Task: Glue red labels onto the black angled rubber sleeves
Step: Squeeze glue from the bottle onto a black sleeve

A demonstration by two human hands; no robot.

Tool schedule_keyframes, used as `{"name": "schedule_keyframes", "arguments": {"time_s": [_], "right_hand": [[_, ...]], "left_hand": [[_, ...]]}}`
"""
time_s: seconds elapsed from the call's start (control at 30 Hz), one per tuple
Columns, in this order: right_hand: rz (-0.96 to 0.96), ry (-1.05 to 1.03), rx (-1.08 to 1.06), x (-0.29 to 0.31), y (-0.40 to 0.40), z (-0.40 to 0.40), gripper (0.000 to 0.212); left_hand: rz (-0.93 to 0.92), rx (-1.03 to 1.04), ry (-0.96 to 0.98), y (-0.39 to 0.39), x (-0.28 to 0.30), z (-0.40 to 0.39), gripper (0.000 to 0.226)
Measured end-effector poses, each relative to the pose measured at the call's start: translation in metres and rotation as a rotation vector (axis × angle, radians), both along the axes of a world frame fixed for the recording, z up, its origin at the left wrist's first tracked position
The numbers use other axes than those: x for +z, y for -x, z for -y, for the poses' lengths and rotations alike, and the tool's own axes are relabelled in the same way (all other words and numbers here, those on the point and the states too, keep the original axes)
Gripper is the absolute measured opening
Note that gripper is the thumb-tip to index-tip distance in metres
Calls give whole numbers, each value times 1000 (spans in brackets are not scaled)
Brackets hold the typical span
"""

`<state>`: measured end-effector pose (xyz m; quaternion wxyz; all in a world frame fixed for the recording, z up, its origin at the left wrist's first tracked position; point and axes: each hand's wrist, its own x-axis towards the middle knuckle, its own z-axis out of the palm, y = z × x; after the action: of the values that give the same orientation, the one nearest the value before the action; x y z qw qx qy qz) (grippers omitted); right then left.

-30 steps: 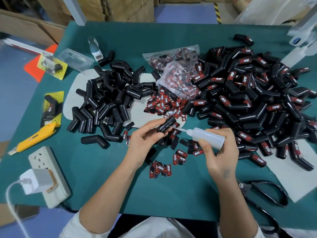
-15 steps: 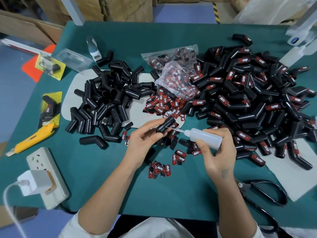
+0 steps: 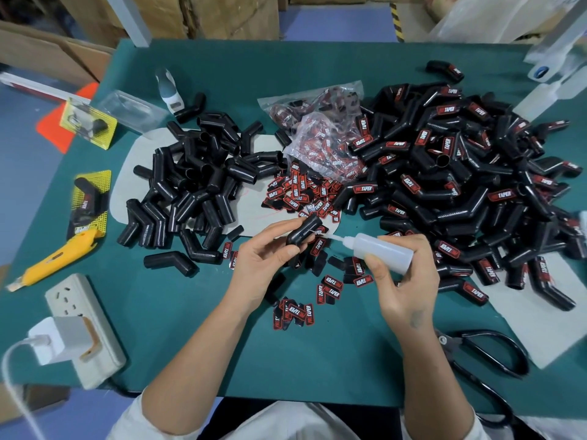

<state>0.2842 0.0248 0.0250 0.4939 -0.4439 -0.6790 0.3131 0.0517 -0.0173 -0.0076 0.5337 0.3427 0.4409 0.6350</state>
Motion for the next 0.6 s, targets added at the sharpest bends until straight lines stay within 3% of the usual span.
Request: {"name": "schedule_keyframes", "arguments": {"time_s": [0.6], "right_hand": [[-21, 7, -41, 2, -1, 0, 24]], "left_hand": [[-29, 4, -1, -1, 3, 0, 41]]}}
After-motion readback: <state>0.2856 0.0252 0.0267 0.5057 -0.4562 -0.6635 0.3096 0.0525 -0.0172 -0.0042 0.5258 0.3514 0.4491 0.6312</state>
